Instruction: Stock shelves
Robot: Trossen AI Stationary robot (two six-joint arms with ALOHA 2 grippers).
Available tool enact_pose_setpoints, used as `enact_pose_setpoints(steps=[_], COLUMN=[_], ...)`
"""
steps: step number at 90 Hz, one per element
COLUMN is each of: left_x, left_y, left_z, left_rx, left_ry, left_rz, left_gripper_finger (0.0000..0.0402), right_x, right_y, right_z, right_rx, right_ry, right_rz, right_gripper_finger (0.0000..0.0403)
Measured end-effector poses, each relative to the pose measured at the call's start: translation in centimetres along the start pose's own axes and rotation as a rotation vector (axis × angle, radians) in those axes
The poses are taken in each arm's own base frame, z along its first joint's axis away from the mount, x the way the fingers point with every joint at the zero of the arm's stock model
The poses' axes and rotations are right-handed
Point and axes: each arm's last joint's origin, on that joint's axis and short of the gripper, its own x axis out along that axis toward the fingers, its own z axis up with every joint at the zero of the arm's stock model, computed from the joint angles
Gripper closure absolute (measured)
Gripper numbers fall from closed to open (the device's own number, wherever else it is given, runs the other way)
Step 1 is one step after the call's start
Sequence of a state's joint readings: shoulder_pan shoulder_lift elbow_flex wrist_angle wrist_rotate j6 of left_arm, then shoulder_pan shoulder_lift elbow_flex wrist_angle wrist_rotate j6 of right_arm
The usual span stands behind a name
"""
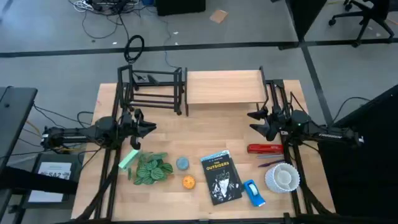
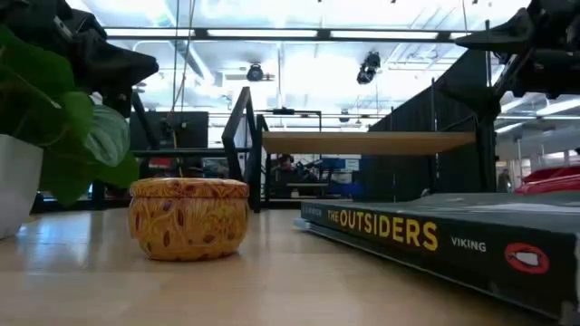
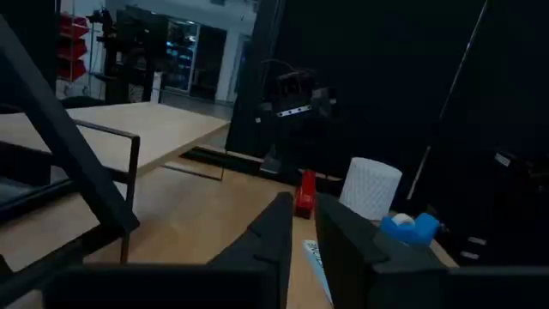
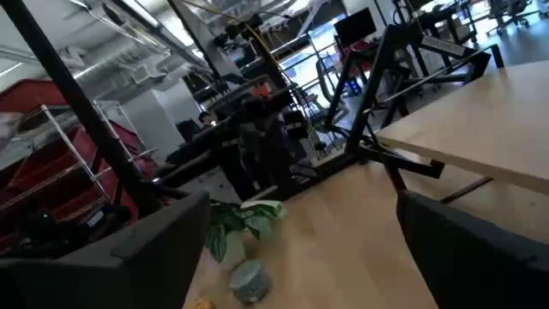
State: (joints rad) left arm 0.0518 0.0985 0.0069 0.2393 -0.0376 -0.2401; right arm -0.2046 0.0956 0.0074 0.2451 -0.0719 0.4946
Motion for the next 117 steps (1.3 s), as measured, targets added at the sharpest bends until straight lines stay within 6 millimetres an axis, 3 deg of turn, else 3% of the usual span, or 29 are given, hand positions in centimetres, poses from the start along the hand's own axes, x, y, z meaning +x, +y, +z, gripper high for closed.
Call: enact_pose_setpoints(steps=[32, 41, 53, 69, 84, 101, 117], left_x=[-0.3, -0.3, 0.5, 4.4, 8.2, 11.0, 11.0], left_y=[-0.4, -0.5, -1.7, -4.9, -9.1, -14.8, -20.6], left_z=[2.5, 2.8, 5.6, 11.5, 15.6, 16.4, 14.9], left_rx=[-0.133, -0.236, -0.140, 0.014, 0.121, 0.149, 0.026], left_ry=[-0.272, -0.264, -0.194, 0.114, 0.598, 1.116, 1.409], left_rz=[-0.018, -0.024, -0.089, -0.105, -0.064, -0.013, 0.070], left_gripper_finger=[0.0366, 0.0367, 0.0367, 0.0367, 0.0368, 0.0387, 0.0400], right_x=[0.0, 0.0, 0.0, 0.0, 0.0, 0.0, 0.0], right_y=[0.0, 0.0, 0.0, 0.0, 0.0, 0.0, 0.0], right_z=[0.0, 0.0, 0.0, 0.0, 0.0, 0.0, 0.0], right_rx=[0.000, 0.000, 0.000, 0.000, 0.000, 0.000, 0.000], right_ry=[0.000, 0.000, 0.000, 0.000, -0.001, -0.001, -0.001], right_rz=[0.001, 0.000, 0.001, 0.001, 0.001, 0.001, 0.001], right_gripper_finger=[0.0057, 0.0057, 0.0057, 0.0057, 0.0057, 0.0057, 0.0057])
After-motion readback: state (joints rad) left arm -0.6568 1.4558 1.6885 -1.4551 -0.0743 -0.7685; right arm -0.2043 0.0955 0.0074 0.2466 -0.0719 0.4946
